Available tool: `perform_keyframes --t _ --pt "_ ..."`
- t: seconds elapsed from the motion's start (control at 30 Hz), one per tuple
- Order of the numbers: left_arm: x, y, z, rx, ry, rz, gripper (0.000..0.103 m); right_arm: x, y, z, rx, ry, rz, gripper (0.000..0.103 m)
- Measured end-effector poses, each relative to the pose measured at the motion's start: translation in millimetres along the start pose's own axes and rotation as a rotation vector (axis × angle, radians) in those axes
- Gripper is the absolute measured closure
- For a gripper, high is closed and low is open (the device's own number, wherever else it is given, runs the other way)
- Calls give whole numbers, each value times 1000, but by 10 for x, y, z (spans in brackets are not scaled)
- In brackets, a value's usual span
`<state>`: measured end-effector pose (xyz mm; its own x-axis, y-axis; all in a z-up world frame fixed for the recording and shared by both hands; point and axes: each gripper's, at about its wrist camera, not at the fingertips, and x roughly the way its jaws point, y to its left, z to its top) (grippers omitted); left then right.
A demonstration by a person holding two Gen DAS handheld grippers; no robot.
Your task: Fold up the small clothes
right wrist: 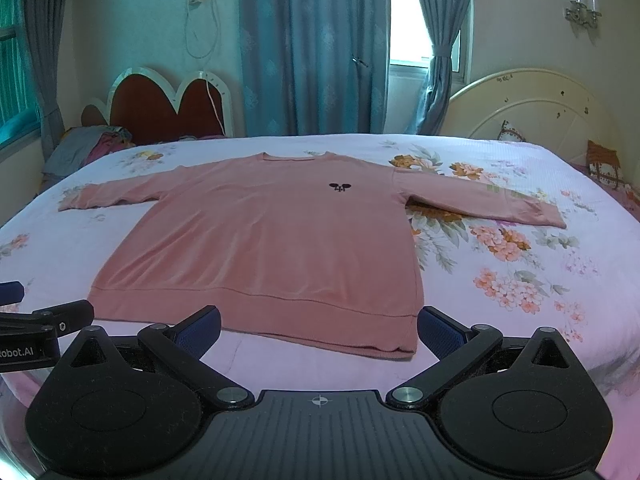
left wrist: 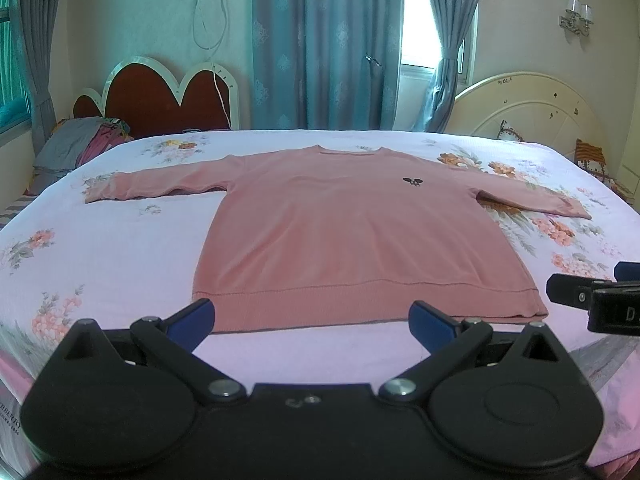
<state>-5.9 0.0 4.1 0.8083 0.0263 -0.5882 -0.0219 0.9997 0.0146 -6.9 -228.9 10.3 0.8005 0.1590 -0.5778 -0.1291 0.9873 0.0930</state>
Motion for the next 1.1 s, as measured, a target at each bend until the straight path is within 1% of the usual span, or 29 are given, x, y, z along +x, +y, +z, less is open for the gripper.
perform_keyframes --t 0.37,0.57,0.8,0.97,1.1 --pt "2 -4 3 4 5 -2 0 26 17 10 2 3 -2 0" --pt "73 -2 51 9 8 -18 0 96 -2 59 15 -4 -17 0" --pt "301 -21 237 31 2 -34 0 287 -68 202 36 -8 -38 0" --pt "578 10 356 30 36 -47 0 517 -99 319 45 -1 -55 0" --pt "795 1 467 59 52 -50 0 717 -118 462 51 -4 -76 0"
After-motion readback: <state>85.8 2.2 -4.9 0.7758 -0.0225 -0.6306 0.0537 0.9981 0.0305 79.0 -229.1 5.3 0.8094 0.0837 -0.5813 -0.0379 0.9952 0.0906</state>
